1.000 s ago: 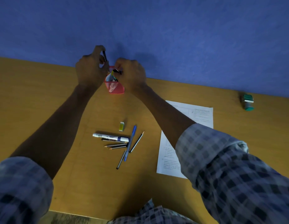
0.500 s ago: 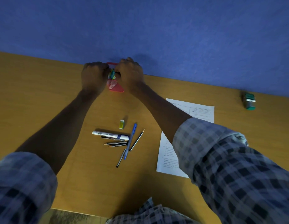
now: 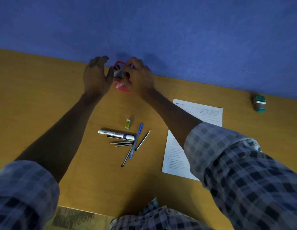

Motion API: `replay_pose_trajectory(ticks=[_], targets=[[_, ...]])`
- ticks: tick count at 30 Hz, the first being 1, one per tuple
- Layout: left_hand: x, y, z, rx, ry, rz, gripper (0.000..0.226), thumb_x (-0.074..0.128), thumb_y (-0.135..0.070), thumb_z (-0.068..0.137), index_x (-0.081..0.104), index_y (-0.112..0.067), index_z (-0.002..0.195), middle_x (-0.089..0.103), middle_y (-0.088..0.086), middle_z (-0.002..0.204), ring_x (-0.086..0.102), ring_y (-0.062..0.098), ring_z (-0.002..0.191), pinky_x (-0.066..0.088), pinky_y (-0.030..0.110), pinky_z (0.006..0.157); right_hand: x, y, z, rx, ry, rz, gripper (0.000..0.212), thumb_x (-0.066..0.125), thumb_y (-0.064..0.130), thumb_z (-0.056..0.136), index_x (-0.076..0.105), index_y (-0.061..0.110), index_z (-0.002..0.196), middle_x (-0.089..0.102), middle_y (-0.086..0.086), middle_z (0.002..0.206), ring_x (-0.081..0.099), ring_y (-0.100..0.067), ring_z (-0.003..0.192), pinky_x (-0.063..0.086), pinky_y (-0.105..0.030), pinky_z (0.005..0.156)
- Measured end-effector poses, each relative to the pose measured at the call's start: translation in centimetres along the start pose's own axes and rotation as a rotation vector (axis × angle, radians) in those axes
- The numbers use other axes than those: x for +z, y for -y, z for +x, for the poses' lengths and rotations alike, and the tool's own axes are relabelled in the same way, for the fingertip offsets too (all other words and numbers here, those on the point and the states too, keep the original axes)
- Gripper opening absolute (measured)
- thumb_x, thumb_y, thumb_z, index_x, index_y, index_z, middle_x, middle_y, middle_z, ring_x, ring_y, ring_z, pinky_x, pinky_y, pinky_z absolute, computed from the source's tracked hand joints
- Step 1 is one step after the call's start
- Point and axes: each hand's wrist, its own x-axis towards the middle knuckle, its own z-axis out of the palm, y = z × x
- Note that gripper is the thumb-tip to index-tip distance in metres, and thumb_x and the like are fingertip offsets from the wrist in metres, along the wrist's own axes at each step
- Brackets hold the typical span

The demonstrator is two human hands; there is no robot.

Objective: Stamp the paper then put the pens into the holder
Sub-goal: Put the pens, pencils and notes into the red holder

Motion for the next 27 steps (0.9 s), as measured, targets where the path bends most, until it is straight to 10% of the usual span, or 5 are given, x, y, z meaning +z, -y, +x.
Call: replay_pose_trajectory(ticks=[6, 15, 27], targets=[[-0.6, -1.0, -3.4, -0.117, 0.003, -0.053, 0.030, 0.054, -0.031, 0.087, 0.064, -0.012, 0.107, 0.067, 0.010, 0.092, 0.062, 0.031, 0.090, 0.047, 0.038, 0.072, -0.9, -0.6, -2.7, 0.107, 0.049, -0.015, 0.027, 0.058, 0.026, 0.083, 0.068, 0.012, 0.104, 0.063, -0.011, 0.105, 0.064, -0.028, 0.092, 0.052, -0.034, 0.070], [0.7, -2.6, -8.7, -0.146, 0.747, 0.138, 0.044, 0.069, -0.047, 0.079, 0.063, -0.018, 0.112, 0.072, 0.013, 0.101, 0.066, 0.034, 0.099, 0.055, 0.040, 0.082, -1.5, 1.2, -9.0, 0.331, 0.625, -0.040, 0.038, 0.065, 0.043, 0.086, 0.066, 0.009, 0.102, 0.069, -0.011, 0.097, 0.066, -0.029, 0.091, 0.053, -0.035, 0.077], [1.5, -4.1, -12.5, -0.156, 0.736, 0.076, 0.023, 0.067, -0.029, 0.078, 0.070, -0.024, 0.100, 0.071, 0.012, 0.102, 0.066, 0.034, 0.096, 0.052, 0.036, 0.076, -1.7, 3.1, -12.0, 0.582, 0.636, 0.083, 0.038, 0.062, 0.030, 0.089, 0.063, 0.003, 0.115, 0.065, -0.020, 0.114, 0.060, -0.040, 0.109, 0.049, -0.040, 0.083]])
